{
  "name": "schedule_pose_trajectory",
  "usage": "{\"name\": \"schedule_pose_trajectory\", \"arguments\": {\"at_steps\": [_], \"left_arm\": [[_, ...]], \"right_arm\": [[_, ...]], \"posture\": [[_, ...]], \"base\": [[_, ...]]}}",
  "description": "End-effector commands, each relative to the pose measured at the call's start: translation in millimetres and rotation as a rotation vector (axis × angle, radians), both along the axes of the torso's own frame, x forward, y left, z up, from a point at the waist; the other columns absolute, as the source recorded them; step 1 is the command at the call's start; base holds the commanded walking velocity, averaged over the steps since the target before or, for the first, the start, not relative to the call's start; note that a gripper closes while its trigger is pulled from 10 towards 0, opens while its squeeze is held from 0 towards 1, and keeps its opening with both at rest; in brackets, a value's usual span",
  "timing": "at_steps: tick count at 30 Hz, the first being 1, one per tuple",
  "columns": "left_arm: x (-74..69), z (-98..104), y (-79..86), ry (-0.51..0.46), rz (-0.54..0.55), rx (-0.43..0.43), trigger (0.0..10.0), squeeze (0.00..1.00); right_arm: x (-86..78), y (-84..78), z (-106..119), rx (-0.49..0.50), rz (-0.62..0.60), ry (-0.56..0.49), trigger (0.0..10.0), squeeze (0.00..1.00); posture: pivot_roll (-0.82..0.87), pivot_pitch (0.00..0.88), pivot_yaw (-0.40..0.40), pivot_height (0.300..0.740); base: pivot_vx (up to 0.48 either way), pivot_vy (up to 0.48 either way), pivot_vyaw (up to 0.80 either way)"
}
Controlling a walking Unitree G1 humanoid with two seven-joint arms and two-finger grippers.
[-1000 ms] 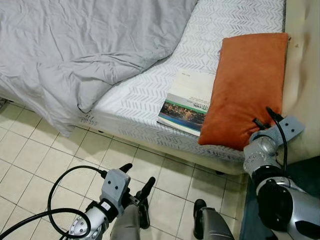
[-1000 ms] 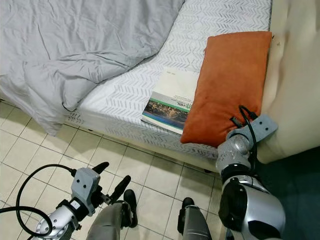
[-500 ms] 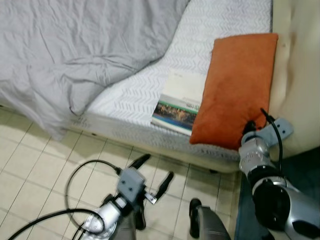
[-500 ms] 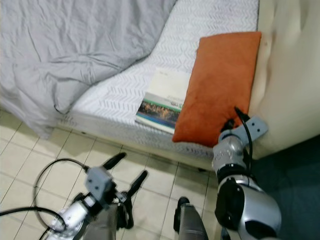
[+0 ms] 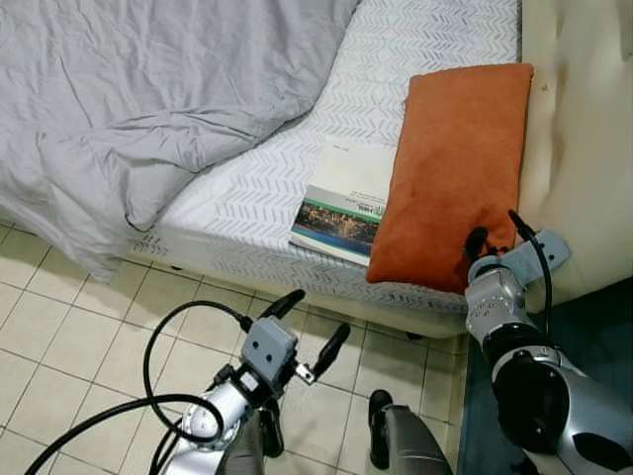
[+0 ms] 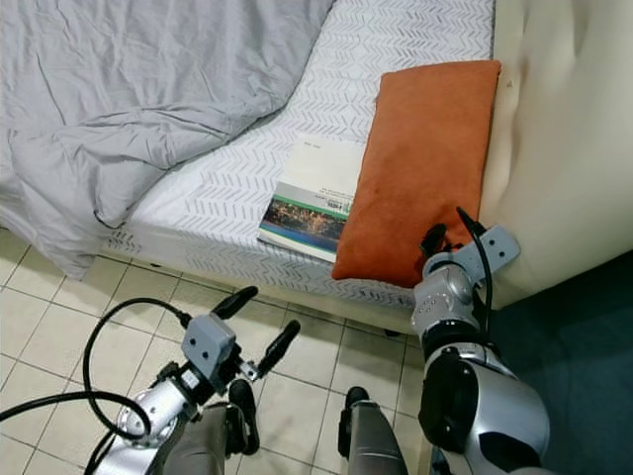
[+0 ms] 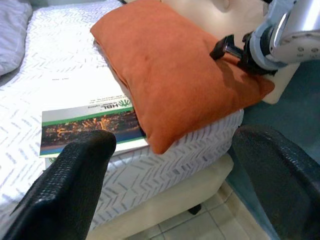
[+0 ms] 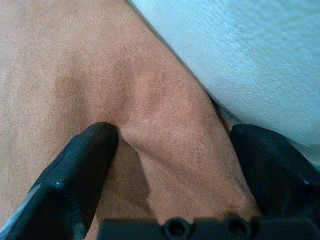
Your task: Clean up the room
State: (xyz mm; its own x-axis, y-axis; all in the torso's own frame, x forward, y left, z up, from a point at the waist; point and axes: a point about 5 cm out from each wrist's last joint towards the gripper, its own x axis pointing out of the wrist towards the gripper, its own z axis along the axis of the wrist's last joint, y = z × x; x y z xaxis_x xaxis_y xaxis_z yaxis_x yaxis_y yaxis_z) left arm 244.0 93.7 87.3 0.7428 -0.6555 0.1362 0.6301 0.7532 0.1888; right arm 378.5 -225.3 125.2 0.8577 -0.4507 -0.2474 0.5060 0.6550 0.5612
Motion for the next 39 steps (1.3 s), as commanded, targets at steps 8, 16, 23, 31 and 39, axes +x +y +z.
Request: {"name": "schedule_pose_trajectory", "arguments": {"at_steps": [8, 16, 23, 31, 39], "left_arm": [[-7.4, -8, 6.6, 0.023, 0.044, 0.000, 10.0, 0.00], [-3.3, -11, 2.7, 0.032, 0.029, 0.000, 10.0, 0.00], [-2.1, -12, 2.3, 0.030, 0.029, 0.011, 10.0, 0.00], [7.4, -18, 22.0, 0.101, 0.215, 0.011, 10.0, 0.00], [29.2, -5, 47.4, 0.054, 0.393, 0.051, 10.0, 0.00]], "right_arm": [[12.6, -8.3, 56, -0.412, 0.040, -0.152, 10.0, 1.00], [2.2, -21.3, 47, -0.452, -0.007, -0.149, 10.0, 1.00], [-2.0, -17.6, 40, -0.466, -0.026, -0.141, 10.0, 1.00], [-18.1, -11.2, 37, -0.728, 0.025, -0.185, 10.0, 1.00], [-104.4, -21.0, -34, -0.779, 0.140, -0.050, 10.0, 1.00]], "posture": [[-0.04, 0.390, 0.010, 0.740], [-0.07, 0.335, 0.009, 0.740], [-0.07, 0.325, 0.010, 0.740], [-0.08, 0.231, 0.007, 0.740], [-0.11, 0.047, 0.026, 0.740]], "base": [[0.000, 0.000, 0.00], [0.000, 0.000, 0.00], [0.000, 0.000, 0.00], [0.000, 0.000, 0.00], [0.000, 0.000, 0.00]]}}
